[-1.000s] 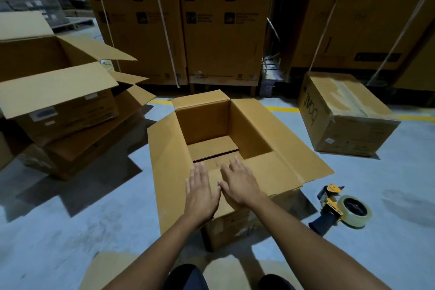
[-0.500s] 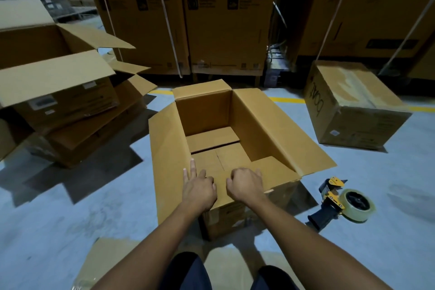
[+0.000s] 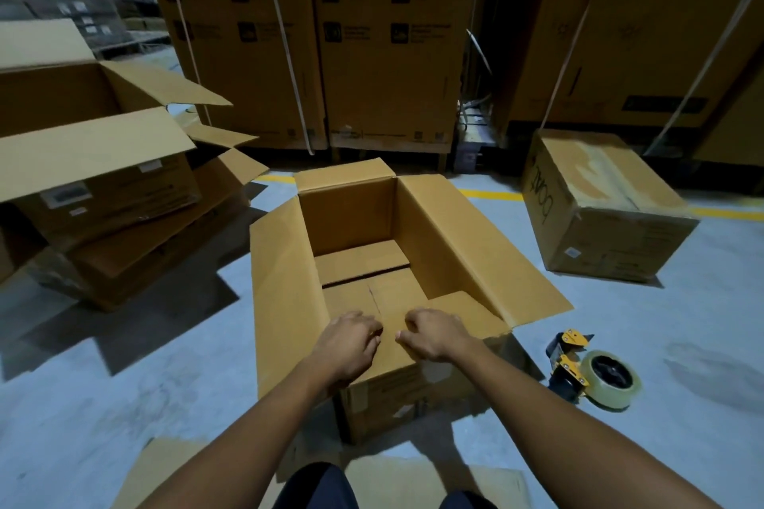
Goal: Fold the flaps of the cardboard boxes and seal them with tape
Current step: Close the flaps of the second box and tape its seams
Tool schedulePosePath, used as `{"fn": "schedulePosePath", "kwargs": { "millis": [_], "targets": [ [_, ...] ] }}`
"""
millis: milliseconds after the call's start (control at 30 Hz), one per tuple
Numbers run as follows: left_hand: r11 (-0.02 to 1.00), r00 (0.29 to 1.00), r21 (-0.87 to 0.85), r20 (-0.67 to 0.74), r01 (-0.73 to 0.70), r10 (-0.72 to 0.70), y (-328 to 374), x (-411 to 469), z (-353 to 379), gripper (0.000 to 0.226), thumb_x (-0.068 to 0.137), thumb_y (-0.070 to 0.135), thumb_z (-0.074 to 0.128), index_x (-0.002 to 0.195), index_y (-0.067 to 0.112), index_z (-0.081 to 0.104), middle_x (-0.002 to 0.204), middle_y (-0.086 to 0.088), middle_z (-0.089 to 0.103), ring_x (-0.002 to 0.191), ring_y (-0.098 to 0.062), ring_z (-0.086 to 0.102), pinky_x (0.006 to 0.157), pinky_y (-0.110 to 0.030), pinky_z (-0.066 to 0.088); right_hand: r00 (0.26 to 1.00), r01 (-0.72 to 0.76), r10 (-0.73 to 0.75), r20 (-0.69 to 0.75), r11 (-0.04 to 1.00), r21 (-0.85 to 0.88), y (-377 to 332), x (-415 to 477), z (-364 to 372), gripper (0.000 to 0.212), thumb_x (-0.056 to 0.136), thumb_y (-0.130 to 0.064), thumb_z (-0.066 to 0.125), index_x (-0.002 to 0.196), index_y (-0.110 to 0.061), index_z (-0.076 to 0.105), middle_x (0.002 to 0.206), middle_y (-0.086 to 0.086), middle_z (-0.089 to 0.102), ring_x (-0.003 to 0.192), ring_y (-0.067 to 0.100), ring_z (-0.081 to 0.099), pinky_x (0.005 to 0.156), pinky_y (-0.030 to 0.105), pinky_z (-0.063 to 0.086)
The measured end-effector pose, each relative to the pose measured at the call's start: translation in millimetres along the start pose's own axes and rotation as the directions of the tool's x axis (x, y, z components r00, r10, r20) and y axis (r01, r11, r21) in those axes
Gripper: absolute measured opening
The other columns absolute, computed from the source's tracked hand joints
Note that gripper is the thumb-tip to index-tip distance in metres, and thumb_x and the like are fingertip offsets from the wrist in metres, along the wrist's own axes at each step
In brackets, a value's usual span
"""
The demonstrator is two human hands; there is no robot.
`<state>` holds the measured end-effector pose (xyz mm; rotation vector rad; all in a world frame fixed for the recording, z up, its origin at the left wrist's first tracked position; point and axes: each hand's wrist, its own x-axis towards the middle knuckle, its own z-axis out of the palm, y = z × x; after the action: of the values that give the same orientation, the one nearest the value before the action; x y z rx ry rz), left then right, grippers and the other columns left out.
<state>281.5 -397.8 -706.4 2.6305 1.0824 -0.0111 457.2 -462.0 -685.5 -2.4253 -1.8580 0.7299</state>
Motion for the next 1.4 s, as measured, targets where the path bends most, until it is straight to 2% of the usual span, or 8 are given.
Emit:
{"fn": "schedulePosePath", "kwargs": {
  "millis": [133, 400, 500, 800, 1000, 1133, 1267, 1400],
  "targets": [
    [0.959, 0.969, -0.254, -0.175, 0.124, -0.172, -18.7, 30.8, -16.9, 0.041, 0.102, 0.034, 0.049, 0.143, 0.026, 0.050, 0.156, 0.004, 0.039, 0.151, -0.018, 0.016, 0.121, -0.040, 0.018, 0.979, 0.071, -0.041, -0.199, 0.986, 0.148, -8.7, 27.0, -30.3, 0.064, 0.100, -0.048, 0.055, 0.153, -0.015, 0.041, 0.156, 0.006, 0.045, 0.144, 0.024, 0.040, 0.115, 0.039, 0.036],
    [0.728, 0.827, -0.681, -0.363, 0.079, -0.429, -92.7, 160.5, -97.7, 0.037, 0.102, 0.027, 0.053, 0.137, 0.016, 0.056, 0.136, -0.002, 0.056, 0.129, -0.020, 0.050, 0.099, -0.033, 0.044, 0.910, 0.184, -0.036, -0.414, 0.928, 0.324, -23.6, 142.6, -120.8, 0.059, 0.100, -0.043, 0.058, 0.152, -0.019, 0.044, 0.152, 0.004, 0.050, 0.139, 0.023, 0.047, 0.109, 0.033, 0.039],
    [0.623, 0.771, -0.780, -0.363, 0.055, -0.523, -130.3, 213.6, -115.3, 0.033, 0.102, 0.025, 0.053, 0.133, 0.015, 0.058, 0.130, -0.003, 0.058, 0.122, -0.022, 0.054, 0.090, -0.032, 0.045, 0.909, 0.192, -0.016, -0.416, 0.903, 0.384, -17.6, 200.4, -142.8, 0.057, 0.100, -0.041, 0.058, 0.151, -0.018, 0.045, 0.152, 0.004, 0.049, 0.139, 0.023, 0.046, 0.109, 0.033, 0.039],
    [0.516, 0.666, -0.811, -0.227, 0.275, -0.710, -234.9, 319.8, -93.5, 0.057, 0.104, 0.035, 0.047, 0.153, 0.011, 0.030, 0.157, -0.014, 0.034, 0.142, -0.036, 0.034, 0.115, -0.049, 0.032, 0.936, 0.152, 0.012, -0.351, 0.887, 0.436, 19.4, 346.2, -157.1, 0.046, 0.102, -0.021, 0.055, 0.147, -0.013, 0.049, 0.152, 0.008, 0.049, 0.140, 0.026, 0.043, 0.109, 0.032, 0.035],
    [0.309, 0.635, -0.951, -0.221, 0.029, -0.740, -253.4, 336.9, -72.3, 0.065, 0.102, 0.050, 0.041, 0.152, 0.009, 0.035, 0.156, -0.009, 0.036, 0.143, -0.030, 0.034, 0.117, -0.042, 0.027, 0.887, 0.009, 0.189, -0.422, 0.906, 0.423, 16.6, 390.9, -136.0, 0.054, 0.102, -0.044, 0.045, 0.153, -0.029, 0.036, 0.155, 0.001, 0.045, 0.144, 0.027, 0.034, 0.113, 0.044, 0.026],
    [0.102, 0.617, -0.963, -0.240, -0.251, -0.750, -239.6, 319.5, -78.2, 0.042, 0.109, 0.034, 0.034, 0.112, 0.011, 0.068, 0.102, -0.005, 0.072, 0.098, -0.018, 0.066, 0.090, -0.034, 0.050, 0.868, 0.181, 0.272, -0.415, 0.605, 0.776, 21.5, 389.1, -141.1, 0.064, 0.104, -0.055, 0.038, 0.159, -0.027, 0.023, 0.162, 0.003, 0.034, 0.147, 0.031, 0.032, 0.119, 0.052, 0.025],
    [-0.090, 0.684, -0.952, -0.142, -0.292, -0.715, -233.5, 303.9, -85.8, 0.032, 0.103, 0.024, 0.046, 0.084, 0.012, 0.069, 0.071, 0.001, 0.070, 0.069, -0.011, 0.064, 0.063, -0.026, 0.051, 0.887, 0.286, 0.313, -0.340, 0.205, 0.936, 25.6, 367.7, -152.5, 0.052, 0.104, -0.057, 0.035, 0.143, -0.024, 0.049, 0.141, 0.007, 0.056, 0.128, 0.027, 0.052, 0.105, 0.045, 0.041],
    [-0.071, 0.811, -0.988, -0.069, -0.135, -0.581, -246.7, 291.2, -91.0, 0.023, 0.093, 0.020, 0.063, 0.089, 0.001, 0.075, 0.090, -0.010, 0.076, 0.090, -0.020, 0.068, 0.087, -0.032, 0.051, 0.901, 0.256, 0.383, -0.204, -0.089, 0.962, 28.4, 352.1, -162.0, 0.060, 0.099, -0.064, 0.042, 0.122, -0.014, 0.065, 0.127, 0.020, 0.064, 0.116, 0.043, 0.058, 0.079, 0.038, 0.045]
  ]
}}
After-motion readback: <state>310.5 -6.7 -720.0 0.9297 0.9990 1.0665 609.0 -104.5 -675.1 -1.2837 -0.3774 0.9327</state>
